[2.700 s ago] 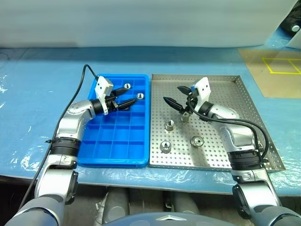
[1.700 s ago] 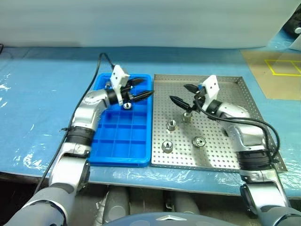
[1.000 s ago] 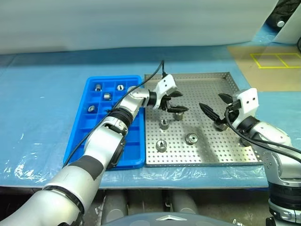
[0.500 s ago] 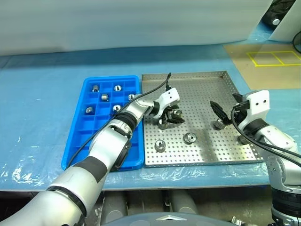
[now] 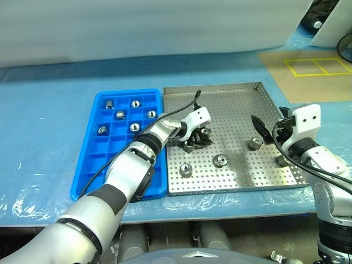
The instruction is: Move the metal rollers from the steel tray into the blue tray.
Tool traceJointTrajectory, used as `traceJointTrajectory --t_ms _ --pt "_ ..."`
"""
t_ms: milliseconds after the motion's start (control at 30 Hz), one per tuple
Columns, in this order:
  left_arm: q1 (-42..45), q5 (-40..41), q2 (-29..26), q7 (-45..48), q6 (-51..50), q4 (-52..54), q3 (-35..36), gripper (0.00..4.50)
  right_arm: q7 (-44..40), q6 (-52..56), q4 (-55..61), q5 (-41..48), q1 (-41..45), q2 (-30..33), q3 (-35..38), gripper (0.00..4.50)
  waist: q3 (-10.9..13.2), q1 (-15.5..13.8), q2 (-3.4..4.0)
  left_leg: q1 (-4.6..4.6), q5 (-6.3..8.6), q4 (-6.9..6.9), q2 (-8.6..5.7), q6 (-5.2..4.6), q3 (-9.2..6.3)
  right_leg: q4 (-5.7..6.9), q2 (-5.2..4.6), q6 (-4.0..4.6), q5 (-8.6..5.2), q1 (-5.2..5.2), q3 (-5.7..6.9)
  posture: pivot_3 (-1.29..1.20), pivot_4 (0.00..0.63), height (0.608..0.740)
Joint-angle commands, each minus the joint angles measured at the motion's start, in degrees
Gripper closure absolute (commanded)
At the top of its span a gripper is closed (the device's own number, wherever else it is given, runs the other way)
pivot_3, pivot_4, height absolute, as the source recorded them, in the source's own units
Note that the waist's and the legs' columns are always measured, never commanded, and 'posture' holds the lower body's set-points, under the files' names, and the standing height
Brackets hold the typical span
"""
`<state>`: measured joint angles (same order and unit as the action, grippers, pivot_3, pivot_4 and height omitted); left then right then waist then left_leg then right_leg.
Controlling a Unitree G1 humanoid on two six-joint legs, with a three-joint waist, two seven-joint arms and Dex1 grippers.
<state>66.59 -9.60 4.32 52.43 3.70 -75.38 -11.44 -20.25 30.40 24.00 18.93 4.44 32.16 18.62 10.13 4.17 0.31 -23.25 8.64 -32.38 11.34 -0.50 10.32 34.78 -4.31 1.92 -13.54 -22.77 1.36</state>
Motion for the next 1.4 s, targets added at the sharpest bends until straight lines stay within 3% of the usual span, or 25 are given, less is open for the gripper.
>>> traceJointTrajectory --t_ms 33,100,167,433,600,700,900,1133,1233,1400 --pt "-0.7 -0.7 -0.2 -1.0 0.6 0.3 0.2 2.23 0.2 -1.4 0.9 -0.2 0.6 0.1 1.3 0.00 0.0 0.0 0.00 -0.01 0.01 0.00 0.00 -0.02 0.00 -0.01 0.00 0.00 0.00 0.00 0.00 -0.60 0.150 0.740" --pt "-0.7 -0.3 -0.3 0.0 0.9 0.3 0.7 2.23 0.2 -1.5 0.7 -0.3 0.9 0.0 0.9 0.00 0.0 0.0 0.00 -0.01 0.02 0.00 0.01 -0.04 0.00 -0.02 -0.01 0.00 0.00 0.00 0.00 -0.59 0.150 0.740" --pt "-0.7 0.1 -0.5 1.0 1.0 0.5 1.1 2.62 0.1 -1.6 0.3 -0.4 1.2 0.0 0.5 0.00 0.0 0.0 0.00 -0.01 0.03 0.00 0.00 -0.05 0.00 -0.03 -0.01 0.00 0.00 0.00 0.00 -0.59 0.150 0.740" --pt "0.0 3.7 -1.1 4.4 2.7 2.5 4.8 2.64 -0.5 -2.1 -1.0 -0.7 2.3 -0.3 -1.0 0.00 0.0 -0.1 0.00 -0.03 0.03 0.00 0.01 -0.05 0.00 -0.03 -0.01 0.00 0.00 -0.02 0.01 -0.56 0.150 0.740" --pt "2.6 16.6 -1.7 17.3 -4.2 10.4 14.2 2.64 -1.0 -2.8 -2.5 -0.9 3.7 -0.7 -2.4 0.00 0.0 -0.3 0.01 -0.24 0.03 0.01 0.00 -0.07 0.00 -0.01 -0.08 0.01 0.01 -0.23 0.01 -0.51 0.150 0.740" --pt "0.9 19.5 -3.4 22.2 -9.3 17.7 14.2 2.64 -1.6 -3.4 -4.3 -1.2 5.5 -1.1 -3.8 0.00 0.0 -0.3 0.01 -0.22 0.05 0.01 0.01 -0.09 0.02 -0.01 -0.10 0.01 0.00 -0.24 0.01 -0.48 0.150 0.740" --pt "-5.3 20.8 -7.6 22.1 -16.0 30.4 12.0 2.64 -3.2 -5.5 -8.9 -1.8 9.5 -1.9 -6.8 0.00 0.0 -0.4 0.06 -0.16 0.04 0.08 0.08 -0.09 0.06 0.00 -0.06 0.02 0.00 -0.23 0.02 -0.42 0.150 0.740" --pt "-15.7 24.8 -17.2 21.4 -26.9 54.0 11.2 2.64 -6.1 -8.0 -15.3 -2.7 14.8 -3.5 -10.4 0.00 0.0 -1.2 0.08 -0.23 0.04 0.06 0.12 -0.08 0.05 0.04 -0.06 0.03 0.01 -0.28 0.06 -0.28 0.150 0.740" --pt "-24.2 27.4 -24.5 21.5 -31.8 68.2 11.9 2.64 -8.7 -9.5 -19.5 -3.0 18.2 -4.4 -12.8 0.00 0.0 -1.7 0.11 -0.16 0.03 0.14 0.14 -0.07 0.06 0.04 -0.04 0.04 0.00 -0.28 0.04 -0.19 0.150 0.740" --pt "-33.4 30.4 -34.3 18.2 -36.0 79.3 16.1 2.64 -14.3 -10.3 -25.7 -1.8 24.7 -6.4 -16.0 0.00 0.1 -3.8 0.18 -0.14 -0.11 0.24 0.26 0.18 0.07 0.11 0.03 0.06 -0.01 -0.32 0.13 -0.04 0.150 0.740"
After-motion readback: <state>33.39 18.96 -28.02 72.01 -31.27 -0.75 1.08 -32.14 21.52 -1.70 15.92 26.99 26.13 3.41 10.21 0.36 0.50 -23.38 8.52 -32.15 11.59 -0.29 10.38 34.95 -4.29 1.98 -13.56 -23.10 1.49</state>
